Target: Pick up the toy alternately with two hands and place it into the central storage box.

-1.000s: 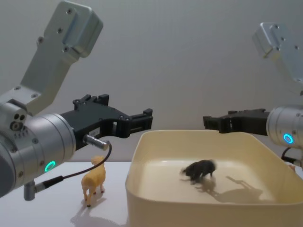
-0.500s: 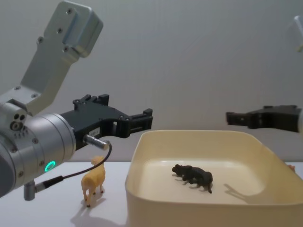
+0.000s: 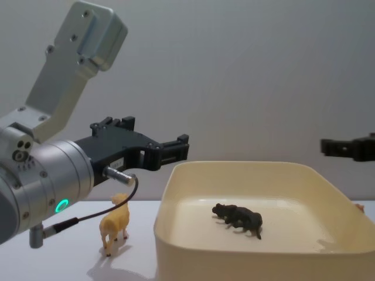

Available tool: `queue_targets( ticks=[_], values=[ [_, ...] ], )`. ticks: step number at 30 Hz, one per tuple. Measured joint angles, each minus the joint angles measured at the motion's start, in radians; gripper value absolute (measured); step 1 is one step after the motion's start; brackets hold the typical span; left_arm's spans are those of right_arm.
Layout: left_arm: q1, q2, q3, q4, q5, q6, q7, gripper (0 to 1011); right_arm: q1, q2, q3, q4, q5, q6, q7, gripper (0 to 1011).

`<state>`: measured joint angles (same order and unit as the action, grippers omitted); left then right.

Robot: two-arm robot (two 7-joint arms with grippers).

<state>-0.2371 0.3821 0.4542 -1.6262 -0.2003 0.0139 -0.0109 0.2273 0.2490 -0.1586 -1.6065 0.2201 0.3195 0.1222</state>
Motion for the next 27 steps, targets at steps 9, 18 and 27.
queue_targets(
  ticks=[9, 18, 27],
  values=[
    [0.000, 0.000, 0.000, 0.000, 0.000, 0.000, 0.000, 1000, -0.080, 0.057, 0.042, -0.078, 0.032, 0.023, -0.022, 1001],
    [0.000, 0.000, 0.000, 0.000, 0.000, 0.000, 0.000, 1001, -0.138, 0.097, 0.067, -0.115, 0.043, 0.038, -0.020, 1001],
    [0.000, 0.000, 0.000, 0.000, 0.000, 0.000, 0.000, 1001, -0.150, 0.108, 0.065, -0.099, 0.022, 0.047, 0.017, 1001]
  ],
)
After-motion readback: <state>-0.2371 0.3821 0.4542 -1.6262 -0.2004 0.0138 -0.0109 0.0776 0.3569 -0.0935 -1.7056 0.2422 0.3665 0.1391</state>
